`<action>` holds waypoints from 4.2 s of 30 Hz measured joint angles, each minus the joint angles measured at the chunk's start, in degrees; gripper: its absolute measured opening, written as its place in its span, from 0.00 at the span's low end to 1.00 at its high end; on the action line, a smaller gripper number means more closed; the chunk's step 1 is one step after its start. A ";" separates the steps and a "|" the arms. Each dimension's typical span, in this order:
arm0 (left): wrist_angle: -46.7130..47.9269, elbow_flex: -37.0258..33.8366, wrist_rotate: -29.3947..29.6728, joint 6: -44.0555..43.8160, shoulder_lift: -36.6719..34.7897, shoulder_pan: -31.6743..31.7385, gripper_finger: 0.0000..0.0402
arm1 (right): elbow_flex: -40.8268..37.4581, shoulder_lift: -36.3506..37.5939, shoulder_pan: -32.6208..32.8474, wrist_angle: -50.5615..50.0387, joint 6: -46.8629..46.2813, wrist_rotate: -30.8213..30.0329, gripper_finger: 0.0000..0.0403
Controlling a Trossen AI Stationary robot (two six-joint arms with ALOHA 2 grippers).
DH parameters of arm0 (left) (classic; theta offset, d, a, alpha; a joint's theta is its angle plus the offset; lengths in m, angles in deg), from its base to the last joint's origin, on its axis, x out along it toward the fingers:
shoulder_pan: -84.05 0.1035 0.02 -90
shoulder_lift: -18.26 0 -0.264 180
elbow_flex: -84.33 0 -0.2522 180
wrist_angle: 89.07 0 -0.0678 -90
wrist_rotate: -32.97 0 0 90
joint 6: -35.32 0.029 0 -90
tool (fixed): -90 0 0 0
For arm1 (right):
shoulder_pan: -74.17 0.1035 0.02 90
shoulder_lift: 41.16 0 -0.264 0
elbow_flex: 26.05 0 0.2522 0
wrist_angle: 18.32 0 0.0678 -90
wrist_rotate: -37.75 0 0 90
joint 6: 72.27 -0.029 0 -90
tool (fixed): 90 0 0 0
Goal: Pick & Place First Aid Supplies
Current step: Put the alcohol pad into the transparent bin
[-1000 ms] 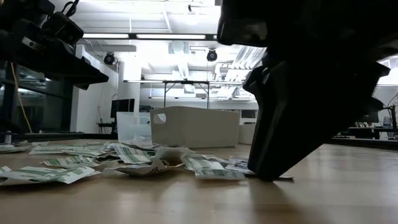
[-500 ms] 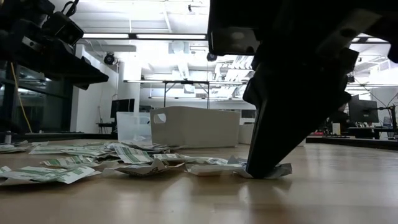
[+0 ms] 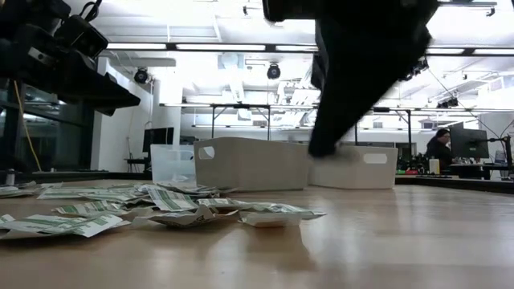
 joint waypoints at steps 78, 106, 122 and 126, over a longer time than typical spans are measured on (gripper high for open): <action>-18.49 4.77 -3.02 -54.10 16.76 -0.01 0.37 | 20.29 0.67 -13.75 -7.27 35.39 -4.35 0.00; -18.11 18.12 -3.49 -58.98 35.08 0.01 0.37 | 20.23 0.34 -16.26 -7.70 39.71 -2.28 0.00; -18.29 18.12 -4.21 -59.08 35.08 0.00 0.37 | 20.23 -0.17 -18.08 -5.48 41.35 -2.85 0.00; -18.05 18.12 -4.09 -59.08 35.08 0.01 0.37 | 20.23 -0.17 -18.01 -3.13 42.64 -3.04 0.00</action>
